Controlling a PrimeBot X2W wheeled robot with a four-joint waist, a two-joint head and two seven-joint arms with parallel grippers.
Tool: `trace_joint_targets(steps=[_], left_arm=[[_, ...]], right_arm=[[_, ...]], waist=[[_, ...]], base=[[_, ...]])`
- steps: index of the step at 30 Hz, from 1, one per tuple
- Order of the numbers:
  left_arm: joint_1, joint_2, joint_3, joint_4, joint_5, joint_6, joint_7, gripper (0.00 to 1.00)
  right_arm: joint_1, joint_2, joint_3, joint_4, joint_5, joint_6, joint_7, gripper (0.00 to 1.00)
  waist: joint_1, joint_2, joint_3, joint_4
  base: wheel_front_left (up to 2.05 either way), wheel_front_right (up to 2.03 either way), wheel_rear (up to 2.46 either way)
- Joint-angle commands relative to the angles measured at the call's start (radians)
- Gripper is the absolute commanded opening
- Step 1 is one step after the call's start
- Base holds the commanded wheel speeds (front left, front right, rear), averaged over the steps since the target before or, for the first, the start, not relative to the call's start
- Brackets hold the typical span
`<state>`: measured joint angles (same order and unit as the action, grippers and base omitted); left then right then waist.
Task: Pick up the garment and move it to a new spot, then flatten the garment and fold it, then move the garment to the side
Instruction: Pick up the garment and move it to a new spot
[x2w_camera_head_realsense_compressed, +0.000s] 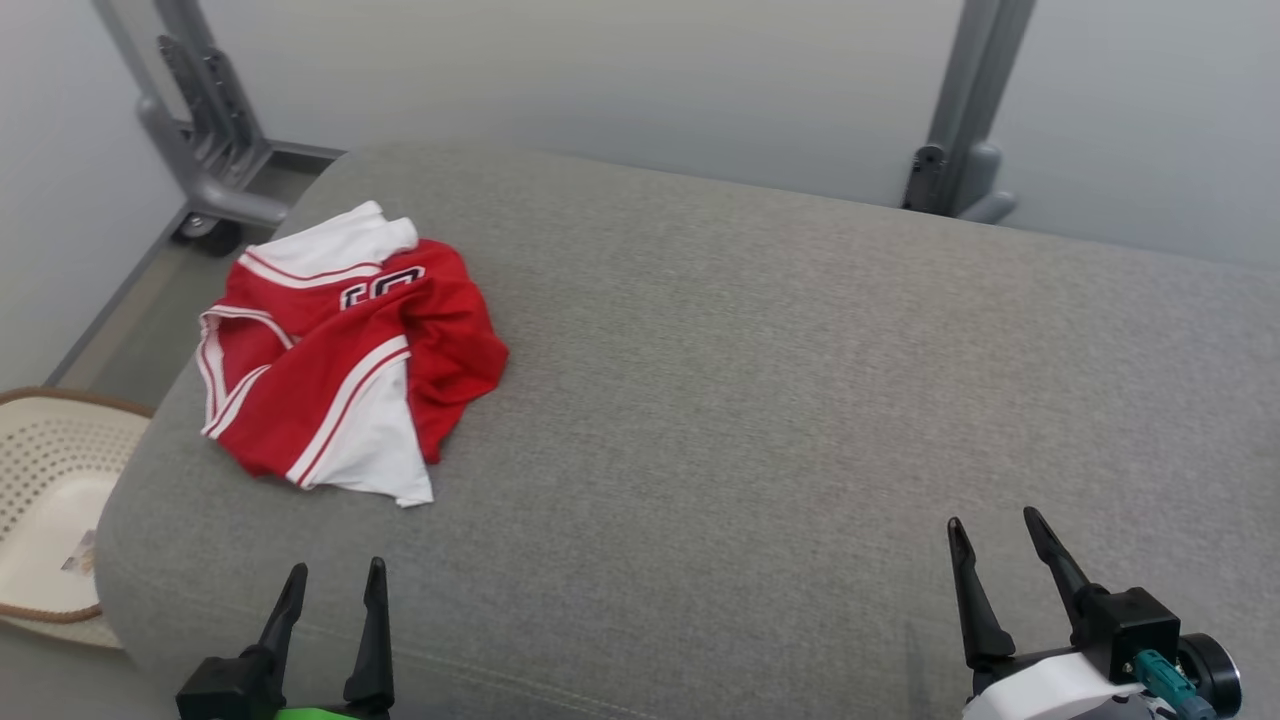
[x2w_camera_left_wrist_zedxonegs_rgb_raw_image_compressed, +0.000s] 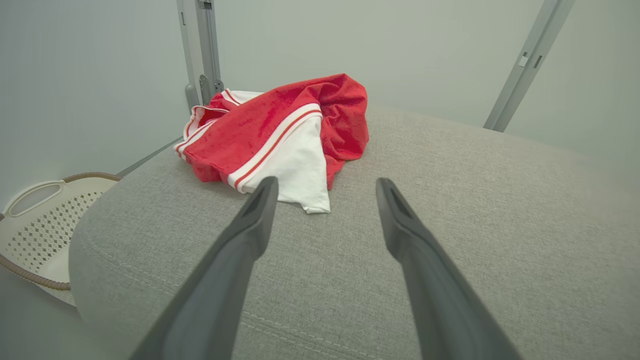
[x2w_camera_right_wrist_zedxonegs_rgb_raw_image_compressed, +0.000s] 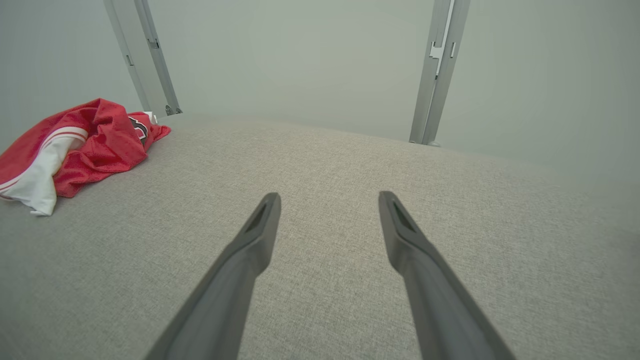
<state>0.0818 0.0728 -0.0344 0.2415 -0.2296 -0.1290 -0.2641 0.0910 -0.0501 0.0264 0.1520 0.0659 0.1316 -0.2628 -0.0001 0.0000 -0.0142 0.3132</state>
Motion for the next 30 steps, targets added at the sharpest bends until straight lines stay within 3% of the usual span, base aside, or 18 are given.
trace_joint_targets(steps=[1,7,12,19,22,30], left_arm=[[0.013,0.004,0.004,-0.002,0.000,-0.002,0.000,1.00],[0.018,0.002,0.024,-0.008,-0.026,-0.002,0.000,1.00],[-0.079,0.031,0.029,0.028,-0.044,-0.002,0.002,1.00],[-0.398,0.100,-0.013,0.175,-0.141,-0.002,0.083,1.00],[-0.531,0.161,-0.052,0.260,-0.159,-0.001,0.119,1.00],[-0.770,0.246,-0.162,0.504,-0.315,0.000,0.216,1.00]], right_arm=[[-0.003,-0.002,0.002,0.001,0.007,-0.002,-0.003,1.00],[-0.008,-0.002,0.038,0.011,0.023,-0.002,-0.003,1.00],[-0.039,-0.003,0.025,-0.020,-0.026,-0.002,-0.003,1.00],[-0.132,-0.073,0.005,-0.075,-0.078,-0.002,-0.003,1.00],[-0.172,-0.103,0.000,-0.088,-0.081,-0.002,-0.002,1.00],[-0.233,-0.145,0.013,-0.136,-0.057,-0.002,0.013,1.00]], waist=[[0.0001,0.0000,-0.024,0.102],[0.0001,0.0000,-0.015,0.080],[0.0001,0.0000,0.087,0.029],[0.0001,0.0000,0.326,-0.015],[0.0001,0.0000,0.415,-0.041],[0.0001,0.0000,0.521,-0.096]], base=[[0.00,0.00,0.00],[0.00,0.00,0.00],[0.00,0.00,0.00],[0.00,0.00,0.00],[0.00,0.00,0.00],[0.00,0.00,0.00]])
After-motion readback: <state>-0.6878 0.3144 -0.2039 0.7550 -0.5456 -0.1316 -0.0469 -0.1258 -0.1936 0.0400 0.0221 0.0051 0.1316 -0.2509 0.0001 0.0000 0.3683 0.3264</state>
